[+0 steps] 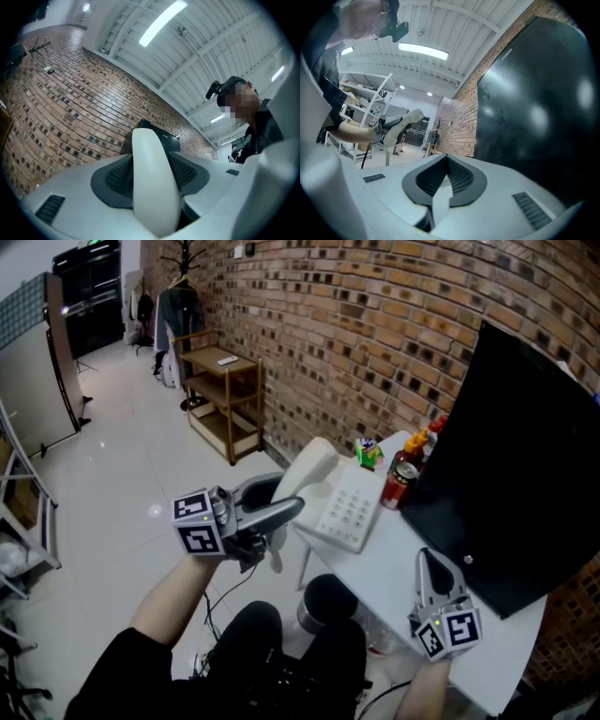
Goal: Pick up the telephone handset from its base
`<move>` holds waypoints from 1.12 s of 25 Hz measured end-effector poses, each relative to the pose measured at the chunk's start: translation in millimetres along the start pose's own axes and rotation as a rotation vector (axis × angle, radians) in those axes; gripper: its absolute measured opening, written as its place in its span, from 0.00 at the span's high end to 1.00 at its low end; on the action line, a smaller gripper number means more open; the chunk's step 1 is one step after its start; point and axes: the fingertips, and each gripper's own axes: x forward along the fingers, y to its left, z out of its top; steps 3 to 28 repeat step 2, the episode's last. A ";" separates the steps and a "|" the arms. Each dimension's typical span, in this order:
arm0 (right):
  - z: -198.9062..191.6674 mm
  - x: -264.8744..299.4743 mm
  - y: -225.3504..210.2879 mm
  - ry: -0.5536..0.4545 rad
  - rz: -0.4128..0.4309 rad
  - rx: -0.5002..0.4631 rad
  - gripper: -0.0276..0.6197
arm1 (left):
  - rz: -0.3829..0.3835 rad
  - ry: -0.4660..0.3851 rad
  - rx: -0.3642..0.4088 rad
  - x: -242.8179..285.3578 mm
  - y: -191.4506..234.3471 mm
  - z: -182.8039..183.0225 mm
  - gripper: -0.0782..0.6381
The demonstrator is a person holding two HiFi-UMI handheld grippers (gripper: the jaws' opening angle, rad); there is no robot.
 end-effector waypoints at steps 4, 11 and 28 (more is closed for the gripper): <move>-0.3 1.2 -0.1 -0.001 -0.001 0.002 0.95 | -0.005 -0.013 -0.012 3.6 1.2 0.8 0.57; -0.3 1.2 -0.1 -0.001 -0.001 0.002 0.95 | -0.005 -0.013 -0.012 3.6 1.2 0.8 0.57; -0.3 1.2 -0.1 -0.001 -0.001 0.002 0.95 | -0.005 -0.013 -0.012 3.6 1.2 0.8 0.57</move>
